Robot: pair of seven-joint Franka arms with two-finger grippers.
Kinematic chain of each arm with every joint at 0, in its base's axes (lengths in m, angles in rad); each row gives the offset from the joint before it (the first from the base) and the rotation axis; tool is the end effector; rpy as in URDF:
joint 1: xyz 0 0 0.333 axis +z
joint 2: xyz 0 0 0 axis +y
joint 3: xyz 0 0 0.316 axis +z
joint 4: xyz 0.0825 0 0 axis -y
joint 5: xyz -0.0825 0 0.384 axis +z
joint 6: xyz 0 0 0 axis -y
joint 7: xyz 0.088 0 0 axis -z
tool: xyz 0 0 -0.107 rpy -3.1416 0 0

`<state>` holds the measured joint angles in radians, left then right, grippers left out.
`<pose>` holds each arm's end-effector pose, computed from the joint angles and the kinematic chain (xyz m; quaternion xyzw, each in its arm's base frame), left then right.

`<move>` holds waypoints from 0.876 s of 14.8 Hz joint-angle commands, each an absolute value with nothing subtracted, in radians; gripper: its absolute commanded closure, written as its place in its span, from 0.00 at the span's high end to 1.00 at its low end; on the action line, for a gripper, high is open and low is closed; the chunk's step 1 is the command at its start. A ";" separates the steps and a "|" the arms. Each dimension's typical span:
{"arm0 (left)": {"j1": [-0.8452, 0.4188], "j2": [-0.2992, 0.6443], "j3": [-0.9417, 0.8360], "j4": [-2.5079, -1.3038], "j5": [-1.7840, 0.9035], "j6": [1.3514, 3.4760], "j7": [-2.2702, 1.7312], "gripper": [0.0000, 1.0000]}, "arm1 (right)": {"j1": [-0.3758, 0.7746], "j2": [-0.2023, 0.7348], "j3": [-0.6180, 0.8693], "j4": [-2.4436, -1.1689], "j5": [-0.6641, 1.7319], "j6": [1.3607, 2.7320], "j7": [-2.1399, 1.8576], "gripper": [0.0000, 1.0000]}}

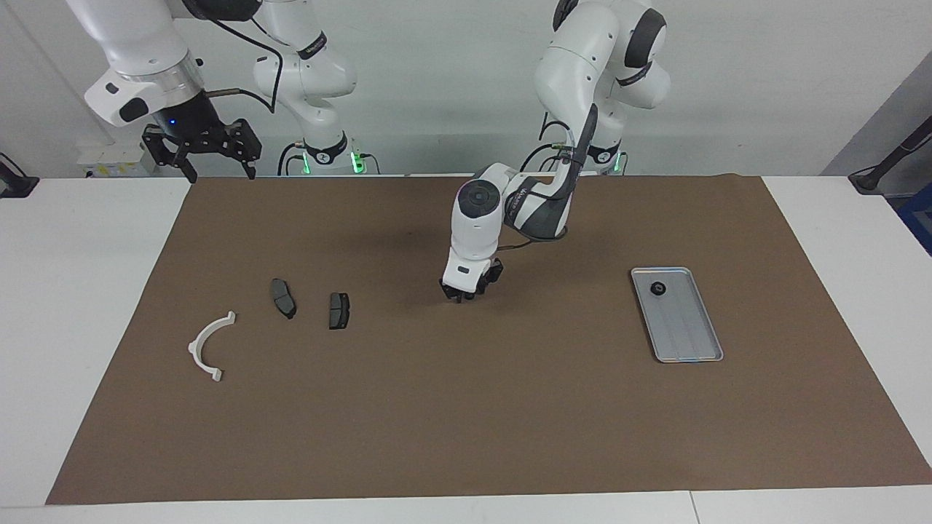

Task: Pick bearing gear from pile to tray
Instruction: 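Close the left gripper on the small black ring, then carry the black ring with the left gripper over the tray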

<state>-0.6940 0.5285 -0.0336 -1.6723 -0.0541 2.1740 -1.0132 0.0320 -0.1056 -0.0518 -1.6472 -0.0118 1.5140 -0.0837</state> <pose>0.5040 -0.4484 0.2956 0.9866 0.1598 -0.0320 0.0095 0.5151 -0.0130 0.6401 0.9994 0.0319 -0.0140 0.0025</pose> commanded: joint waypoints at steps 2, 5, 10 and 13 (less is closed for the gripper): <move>-0.706 0.528 -0.021 -1.692 -0.031 2.197 -1.029 0.35 | 0.014 -0.110 -0.046 -1.649 0.000 1.513 -0.051 1.00; -0.706 0.526 -0.020 -1.694 -0.032 2.181 -1.029 0.09 | 0.014 -0.110 -0.046 -1.652 -0.014 1.516 -0.014 1.00; -0.655 0.477 0.003 -1.686 -0.031 2.114 -1.017 0.01 | 0.014 -0.112 -0.048 -1.657 -0.051 1.516 -0.015 1.00; -0.588 0.433 0.006 -1.693 -0.031 2.062 -0.932 0.02 | 0.014 -0.110 -0.048 -1.657 -0.051 1.516 -0.017 1.00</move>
